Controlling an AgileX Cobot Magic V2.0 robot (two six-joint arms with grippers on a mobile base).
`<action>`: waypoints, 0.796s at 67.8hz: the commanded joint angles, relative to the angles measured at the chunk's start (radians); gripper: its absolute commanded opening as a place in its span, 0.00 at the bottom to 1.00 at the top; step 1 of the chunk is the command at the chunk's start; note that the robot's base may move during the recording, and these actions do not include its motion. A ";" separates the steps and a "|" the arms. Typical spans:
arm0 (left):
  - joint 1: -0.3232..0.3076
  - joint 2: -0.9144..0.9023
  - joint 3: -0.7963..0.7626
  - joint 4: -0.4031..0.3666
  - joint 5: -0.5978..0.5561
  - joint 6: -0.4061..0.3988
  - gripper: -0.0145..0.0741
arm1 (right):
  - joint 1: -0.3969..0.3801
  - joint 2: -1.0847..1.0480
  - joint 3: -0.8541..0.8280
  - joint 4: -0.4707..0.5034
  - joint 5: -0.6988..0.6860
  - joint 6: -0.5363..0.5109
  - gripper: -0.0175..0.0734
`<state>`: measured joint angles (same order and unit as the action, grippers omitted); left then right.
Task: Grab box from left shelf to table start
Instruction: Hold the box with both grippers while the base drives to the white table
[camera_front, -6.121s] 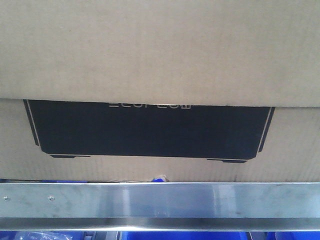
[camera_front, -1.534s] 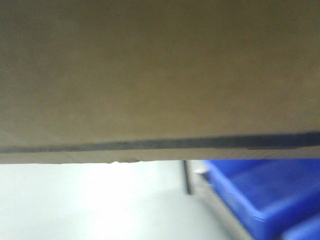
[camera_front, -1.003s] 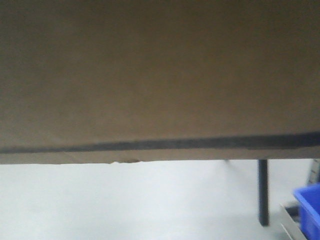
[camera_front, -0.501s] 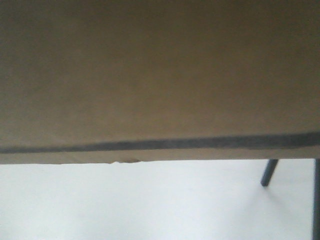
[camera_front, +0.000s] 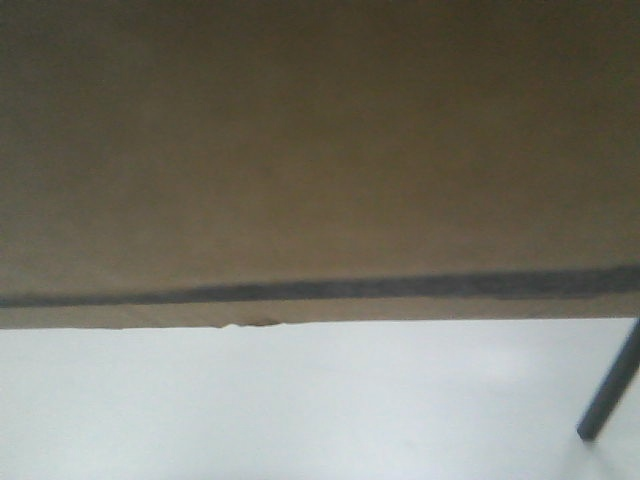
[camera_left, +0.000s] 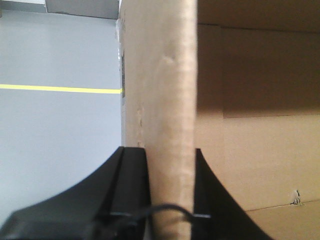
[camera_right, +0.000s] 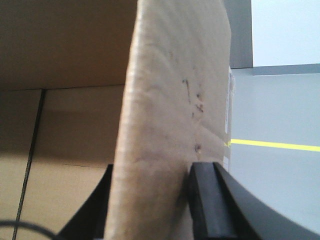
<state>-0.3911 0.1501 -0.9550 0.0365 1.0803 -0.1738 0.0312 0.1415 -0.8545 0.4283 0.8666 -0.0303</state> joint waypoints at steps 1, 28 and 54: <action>-0.018 0.009 -0.038 -0.107 -0.198 -0.023 0.05 | -0.003 0.022 -0.027 0.010 -0.169 0.012 0.26; -0.018 0.009 -0.038 -0.110 -0.196 -0.023 0.05 | -0.003 0.022 -0.027 0.010 -0.169 0.012 0.26; -0.018 0.009 -0.038 -0.110 -0.196 -0.023 0.05 | -0.003 0.022 -0.027 0.010 -0.169 0.012 0.26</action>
<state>-0.3911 0.1501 -0.9550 0.0346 1.0803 -0.1738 0.0312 0.1415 -0.8545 0.4283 0.8666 -0.0303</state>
